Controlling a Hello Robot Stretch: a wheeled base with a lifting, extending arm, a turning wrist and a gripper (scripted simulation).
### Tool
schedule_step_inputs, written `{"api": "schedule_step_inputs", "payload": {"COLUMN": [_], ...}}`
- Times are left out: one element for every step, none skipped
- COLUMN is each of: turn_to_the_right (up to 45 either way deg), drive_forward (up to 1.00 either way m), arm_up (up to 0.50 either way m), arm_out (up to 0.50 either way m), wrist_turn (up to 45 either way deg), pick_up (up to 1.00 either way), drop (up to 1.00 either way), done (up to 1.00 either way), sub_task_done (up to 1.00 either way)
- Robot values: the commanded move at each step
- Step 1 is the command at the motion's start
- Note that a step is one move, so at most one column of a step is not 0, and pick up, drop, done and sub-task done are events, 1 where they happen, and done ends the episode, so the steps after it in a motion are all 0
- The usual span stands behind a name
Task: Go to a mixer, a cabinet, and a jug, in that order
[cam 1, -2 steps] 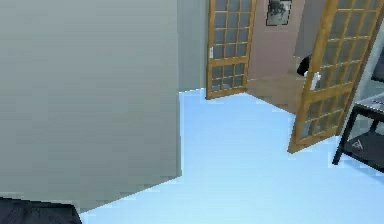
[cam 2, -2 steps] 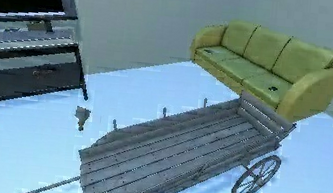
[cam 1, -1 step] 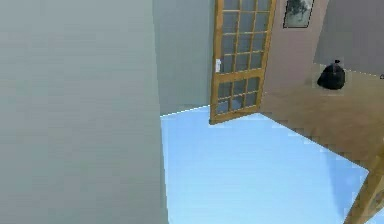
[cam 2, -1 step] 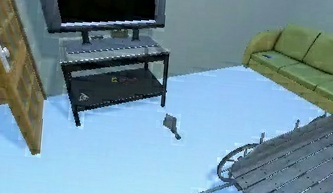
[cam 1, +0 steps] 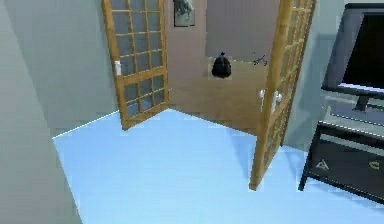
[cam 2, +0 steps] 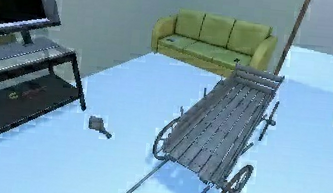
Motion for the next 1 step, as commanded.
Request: {"api": "schedule_step_inputs", "payload": {"turn_to_the_right": [0.0], "drive_forward": [1.0], "arm_up": [0.0], "arm_out": [0.0], "wrist_turn": [0.0], "pick_up": [0.0], "drop": [0.0], "done": [0.0], "sub_task_done": [0.0]}}
